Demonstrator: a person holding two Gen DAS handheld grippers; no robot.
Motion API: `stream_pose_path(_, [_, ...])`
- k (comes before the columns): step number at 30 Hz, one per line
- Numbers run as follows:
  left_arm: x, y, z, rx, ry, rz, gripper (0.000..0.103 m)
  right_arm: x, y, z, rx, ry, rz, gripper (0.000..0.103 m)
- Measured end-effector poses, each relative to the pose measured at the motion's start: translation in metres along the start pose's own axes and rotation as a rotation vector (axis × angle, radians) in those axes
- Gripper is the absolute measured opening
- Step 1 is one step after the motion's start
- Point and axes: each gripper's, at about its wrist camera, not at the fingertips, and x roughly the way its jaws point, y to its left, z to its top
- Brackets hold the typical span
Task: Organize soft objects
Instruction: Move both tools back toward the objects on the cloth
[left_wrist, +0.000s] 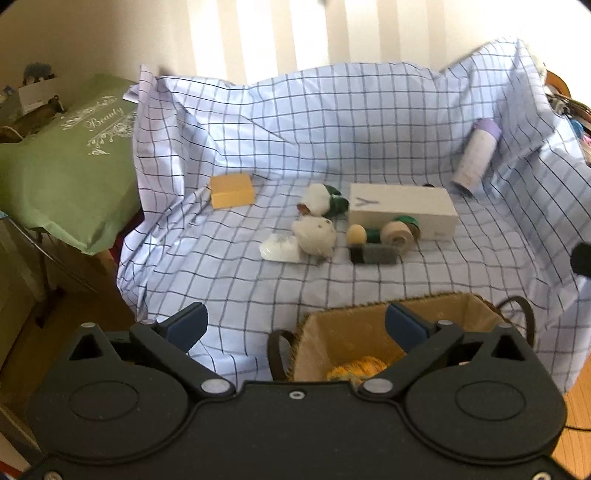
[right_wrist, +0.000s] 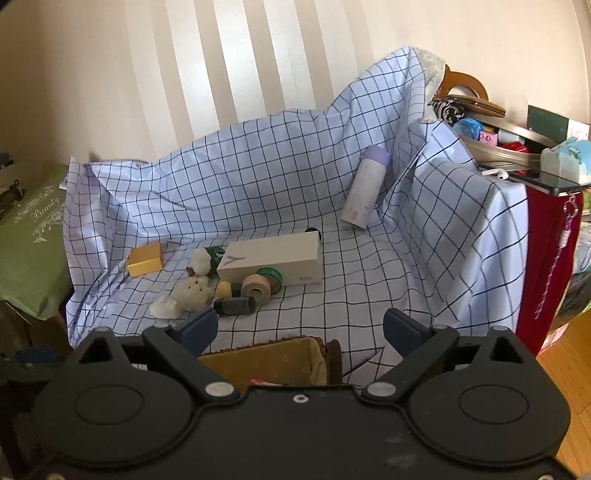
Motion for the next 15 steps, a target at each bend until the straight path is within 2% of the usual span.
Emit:
stream_pose_path(8, [0.033,0.016,0.008,-0.001,0.035,0.021,0.099,0.040,0.006,-0.004,-0.015,0.080,-0.015,0.097])
stream_pose_path(15, [0.061,0.023,0.018,-0.010,0.068,-0.002,0.099,0.078,0.017,0.001,-0.052,0.149,-0.017,0.097])
